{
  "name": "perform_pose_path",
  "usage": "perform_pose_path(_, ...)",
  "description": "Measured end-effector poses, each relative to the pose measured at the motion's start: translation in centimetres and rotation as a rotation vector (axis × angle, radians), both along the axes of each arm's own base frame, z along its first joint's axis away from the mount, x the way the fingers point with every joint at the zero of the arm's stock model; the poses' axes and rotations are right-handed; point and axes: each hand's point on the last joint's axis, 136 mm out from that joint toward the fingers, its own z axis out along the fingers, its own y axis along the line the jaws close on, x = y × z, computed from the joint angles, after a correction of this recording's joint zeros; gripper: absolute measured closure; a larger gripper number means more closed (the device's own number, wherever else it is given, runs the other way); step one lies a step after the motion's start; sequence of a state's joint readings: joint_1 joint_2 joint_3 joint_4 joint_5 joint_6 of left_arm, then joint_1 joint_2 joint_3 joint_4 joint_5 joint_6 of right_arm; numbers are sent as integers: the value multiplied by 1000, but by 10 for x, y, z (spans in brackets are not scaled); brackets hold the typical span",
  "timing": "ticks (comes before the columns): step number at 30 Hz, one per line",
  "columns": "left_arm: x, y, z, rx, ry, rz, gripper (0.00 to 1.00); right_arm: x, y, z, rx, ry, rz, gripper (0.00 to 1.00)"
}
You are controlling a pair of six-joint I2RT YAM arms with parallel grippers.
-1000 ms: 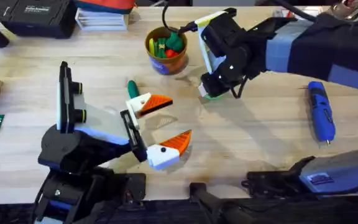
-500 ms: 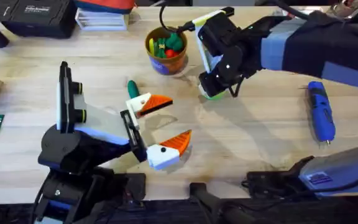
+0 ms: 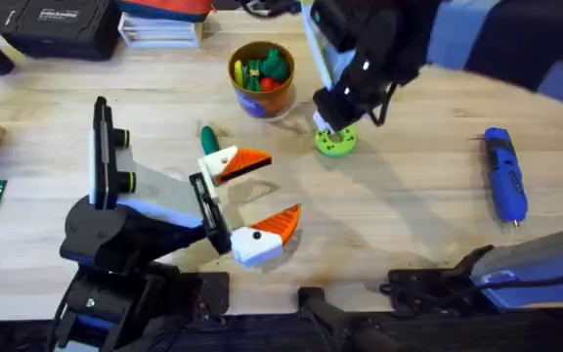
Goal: Pick up the gripper from the table and insert it into the empty holder that is missing its gripper. Then pick up a screw, insert it into the mounting hole, and use the screwdriver to tighten it. Finally, clean up the table by picking up the vegetable and placing it into the bucket.
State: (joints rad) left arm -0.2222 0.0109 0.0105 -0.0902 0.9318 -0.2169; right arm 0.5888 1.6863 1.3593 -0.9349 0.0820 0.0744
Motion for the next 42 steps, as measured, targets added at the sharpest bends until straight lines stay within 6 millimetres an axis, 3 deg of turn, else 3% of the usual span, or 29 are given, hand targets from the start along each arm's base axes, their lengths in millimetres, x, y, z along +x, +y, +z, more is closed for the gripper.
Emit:
perform_pose_path(1,0,0,0,0,0,0,15,1,1,26,5,-15,22,996)
perform_pose_path(7,0,0,0,0,0,0,15,-7,17,76,15,-48,115,996)
perform_pose_path(15,-1,-1,0,14,-33,-10,15,-40,78,128,110,-127,319,996)
perform_pose_path(20,-2,-1,0,32,-76,-20,15,-73,109,134,184,-91,430,996)
perform_pose_path(28,-2,-1,0,41,-96,-21,15,-99,137,138,244,-87,524,996)
perform_pose_path(42,-3,-1,0,43,-101,-22,14,-102,164,126,261,-88,567,996)
